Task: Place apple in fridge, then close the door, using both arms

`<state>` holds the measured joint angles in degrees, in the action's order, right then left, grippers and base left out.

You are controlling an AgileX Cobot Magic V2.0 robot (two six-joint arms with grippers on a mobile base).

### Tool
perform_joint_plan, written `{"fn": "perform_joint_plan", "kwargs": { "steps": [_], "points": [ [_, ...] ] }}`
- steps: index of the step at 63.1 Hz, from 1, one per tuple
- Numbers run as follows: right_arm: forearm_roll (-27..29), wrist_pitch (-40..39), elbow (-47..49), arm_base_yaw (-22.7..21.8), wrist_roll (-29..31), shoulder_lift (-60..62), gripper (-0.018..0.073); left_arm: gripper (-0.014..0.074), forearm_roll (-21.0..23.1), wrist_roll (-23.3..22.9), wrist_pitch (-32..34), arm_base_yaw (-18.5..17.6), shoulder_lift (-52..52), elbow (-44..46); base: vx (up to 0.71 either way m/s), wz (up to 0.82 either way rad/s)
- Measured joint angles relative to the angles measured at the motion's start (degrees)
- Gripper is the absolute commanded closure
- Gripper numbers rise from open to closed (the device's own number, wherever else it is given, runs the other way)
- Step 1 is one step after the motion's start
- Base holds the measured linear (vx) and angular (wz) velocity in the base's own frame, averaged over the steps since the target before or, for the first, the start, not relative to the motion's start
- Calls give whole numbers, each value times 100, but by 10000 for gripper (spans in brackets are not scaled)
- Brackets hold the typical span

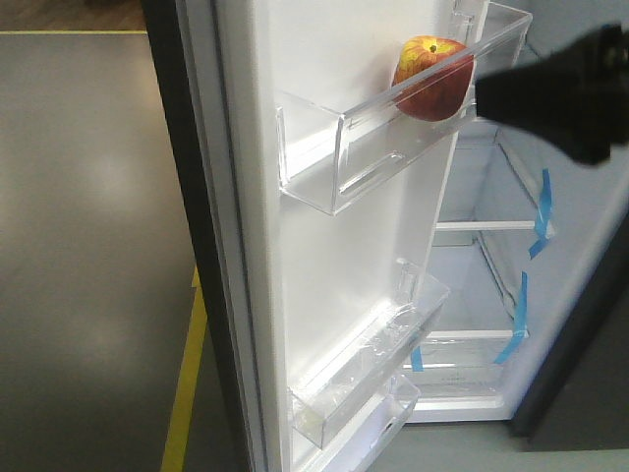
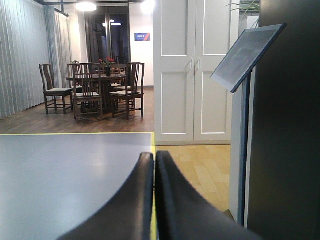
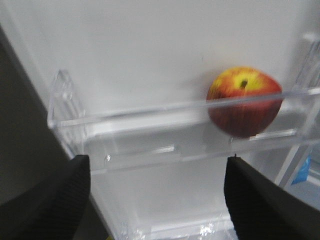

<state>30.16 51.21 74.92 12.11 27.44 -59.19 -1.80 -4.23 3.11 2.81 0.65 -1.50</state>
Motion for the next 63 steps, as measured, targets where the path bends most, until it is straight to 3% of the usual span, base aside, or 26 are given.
{"fn": "perform_joint_plan", "kwargs": {
  "steps": [19,32,63],
  "points": [
    [349,-80,-2390,0,18,1777,29,603,0,0,0,0,0,0,0,0],
    [675,52,-3475,0,18,2942,29,603,0,0,0,0,0,0,0,0],
    [798,784,-4522,0,-201,4613,37,603,0,0,0,0,0,0,0,0]
  ]
}}
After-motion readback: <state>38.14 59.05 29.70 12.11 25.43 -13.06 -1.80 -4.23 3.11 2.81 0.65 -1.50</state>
